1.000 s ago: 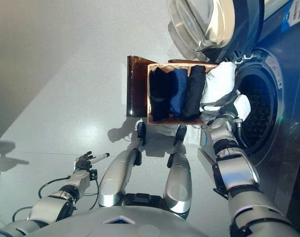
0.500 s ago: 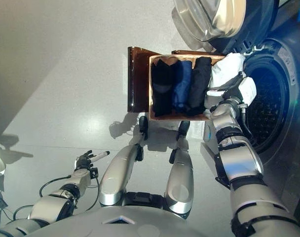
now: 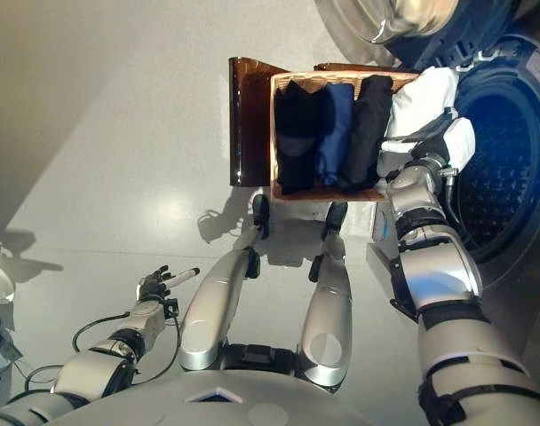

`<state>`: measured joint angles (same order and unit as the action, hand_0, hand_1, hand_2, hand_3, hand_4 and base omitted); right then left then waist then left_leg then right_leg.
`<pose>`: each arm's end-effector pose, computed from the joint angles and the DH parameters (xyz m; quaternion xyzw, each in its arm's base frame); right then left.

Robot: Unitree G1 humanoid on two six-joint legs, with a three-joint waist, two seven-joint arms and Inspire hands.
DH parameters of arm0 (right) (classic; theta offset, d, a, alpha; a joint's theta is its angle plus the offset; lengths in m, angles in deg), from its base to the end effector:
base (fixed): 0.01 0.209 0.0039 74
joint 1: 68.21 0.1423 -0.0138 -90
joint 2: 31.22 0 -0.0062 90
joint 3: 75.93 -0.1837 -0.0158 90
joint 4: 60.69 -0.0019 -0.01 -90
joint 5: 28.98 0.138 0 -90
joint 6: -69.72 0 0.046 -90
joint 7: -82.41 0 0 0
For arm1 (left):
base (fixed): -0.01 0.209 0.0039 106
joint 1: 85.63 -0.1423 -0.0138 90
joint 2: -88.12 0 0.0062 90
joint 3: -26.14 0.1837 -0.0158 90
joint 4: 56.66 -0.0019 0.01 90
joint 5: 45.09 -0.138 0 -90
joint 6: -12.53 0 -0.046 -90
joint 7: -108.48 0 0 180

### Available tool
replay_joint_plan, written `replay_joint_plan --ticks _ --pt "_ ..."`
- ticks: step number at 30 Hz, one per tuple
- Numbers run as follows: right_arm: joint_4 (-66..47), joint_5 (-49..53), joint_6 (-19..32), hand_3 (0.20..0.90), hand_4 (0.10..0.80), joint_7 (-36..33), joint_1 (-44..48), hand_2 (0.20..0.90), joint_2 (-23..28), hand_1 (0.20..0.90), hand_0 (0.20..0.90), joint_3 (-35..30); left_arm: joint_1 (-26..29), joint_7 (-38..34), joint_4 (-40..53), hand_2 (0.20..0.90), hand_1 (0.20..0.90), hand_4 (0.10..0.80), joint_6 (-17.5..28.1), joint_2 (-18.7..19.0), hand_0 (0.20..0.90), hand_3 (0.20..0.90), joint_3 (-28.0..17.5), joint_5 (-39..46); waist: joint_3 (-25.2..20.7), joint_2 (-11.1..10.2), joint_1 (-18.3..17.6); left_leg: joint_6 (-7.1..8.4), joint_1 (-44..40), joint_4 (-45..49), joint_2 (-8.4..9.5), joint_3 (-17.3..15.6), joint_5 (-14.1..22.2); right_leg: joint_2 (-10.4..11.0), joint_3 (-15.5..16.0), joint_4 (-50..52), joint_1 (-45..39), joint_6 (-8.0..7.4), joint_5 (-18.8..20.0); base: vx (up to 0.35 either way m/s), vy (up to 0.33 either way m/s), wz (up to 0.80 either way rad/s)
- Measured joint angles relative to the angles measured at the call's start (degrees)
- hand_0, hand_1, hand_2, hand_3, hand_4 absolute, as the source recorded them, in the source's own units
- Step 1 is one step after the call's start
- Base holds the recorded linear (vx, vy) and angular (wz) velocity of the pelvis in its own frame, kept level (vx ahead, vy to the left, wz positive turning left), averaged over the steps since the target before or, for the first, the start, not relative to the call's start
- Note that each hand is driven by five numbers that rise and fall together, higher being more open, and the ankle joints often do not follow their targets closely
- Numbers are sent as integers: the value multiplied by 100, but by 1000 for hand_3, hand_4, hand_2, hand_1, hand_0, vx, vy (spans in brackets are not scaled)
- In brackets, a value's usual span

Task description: Pick up the clothes and place them into the washing machine

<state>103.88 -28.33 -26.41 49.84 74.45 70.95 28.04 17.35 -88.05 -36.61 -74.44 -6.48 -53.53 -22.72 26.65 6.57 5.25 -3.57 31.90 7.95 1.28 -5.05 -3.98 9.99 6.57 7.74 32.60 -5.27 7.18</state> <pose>0.3290 -0.2580 0.0895 -0.3354 0.1542 -0.3402 0.8649 0.1565 0.2008 -0.0934 0.0479 0.4505 0.1938 0.8702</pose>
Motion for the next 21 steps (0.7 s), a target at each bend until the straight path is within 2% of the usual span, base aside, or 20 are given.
replay_joint_plan --ticks 6,12,21 --pt "110 93 -5 900 800 -7 154 900 111 900 900 4 -2 2 57 900 900 800 5 -2 900 900 6 64 34 48 21 -12 105 40 59 6 -23 64 -84 277 215 -15 -134 -12 -1 2" --pt "120 207 -1 900 800 -5 336 900 209 900 900 10 1 5 96 900 900 800 118 3 900 900 210 140 70 45 29 -21 387 215 58 0 -18 78 -108 465 509 -10 -168 9 -1 2" --pt "109 208 102 900 800 24 368 900 218 900 900 21 -1 8 272 900 900 800 117 6 900 900 205 221 73 43 14 -24 523 317 56 -1 -20 89 -145 677 697 12 -218 6 -1 0"
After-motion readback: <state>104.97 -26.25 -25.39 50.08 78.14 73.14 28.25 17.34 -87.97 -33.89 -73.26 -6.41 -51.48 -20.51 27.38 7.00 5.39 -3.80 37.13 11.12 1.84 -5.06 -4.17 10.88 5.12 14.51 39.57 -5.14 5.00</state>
